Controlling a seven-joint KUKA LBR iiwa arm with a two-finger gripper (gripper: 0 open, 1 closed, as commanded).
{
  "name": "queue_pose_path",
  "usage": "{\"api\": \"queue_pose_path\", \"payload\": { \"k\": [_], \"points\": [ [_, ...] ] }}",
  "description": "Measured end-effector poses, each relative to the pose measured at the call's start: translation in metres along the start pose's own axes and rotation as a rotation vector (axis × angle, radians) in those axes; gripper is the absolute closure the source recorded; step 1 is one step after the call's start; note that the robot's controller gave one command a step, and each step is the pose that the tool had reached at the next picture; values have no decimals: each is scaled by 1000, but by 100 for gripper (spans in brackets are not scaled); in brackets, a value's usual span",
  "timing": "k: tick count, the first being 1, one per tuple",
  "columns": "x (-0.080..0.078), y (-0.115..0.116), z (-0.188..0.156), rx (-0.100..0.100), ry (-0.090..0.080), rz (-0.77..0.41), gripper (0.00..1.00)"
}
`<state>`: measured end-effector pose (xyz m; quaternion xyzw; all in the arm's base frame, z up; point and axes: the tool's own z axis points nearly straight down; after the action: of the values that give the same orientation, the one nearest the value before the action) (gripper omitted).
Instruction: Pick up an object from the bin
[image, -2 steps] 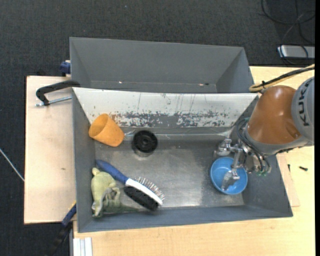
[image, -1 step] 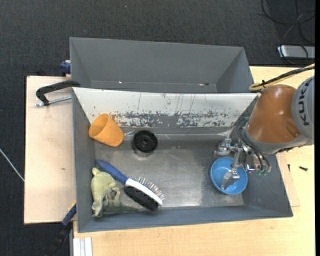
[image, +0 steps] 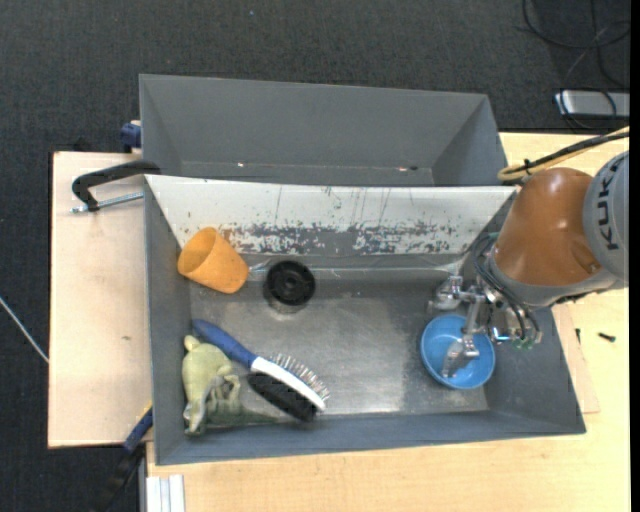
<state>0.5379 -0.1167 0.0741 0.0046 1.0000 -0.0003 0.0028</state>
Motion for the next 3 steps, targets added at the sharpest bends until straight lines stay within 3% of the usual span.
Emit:
{"api": "queue_pose_path", "payload": {
  "k": [2,3],
  "points": [
    [-3,1,-2,0,0,0,0],
    [-4,-1,-4,3,-2,-1,100]
  ]
}}
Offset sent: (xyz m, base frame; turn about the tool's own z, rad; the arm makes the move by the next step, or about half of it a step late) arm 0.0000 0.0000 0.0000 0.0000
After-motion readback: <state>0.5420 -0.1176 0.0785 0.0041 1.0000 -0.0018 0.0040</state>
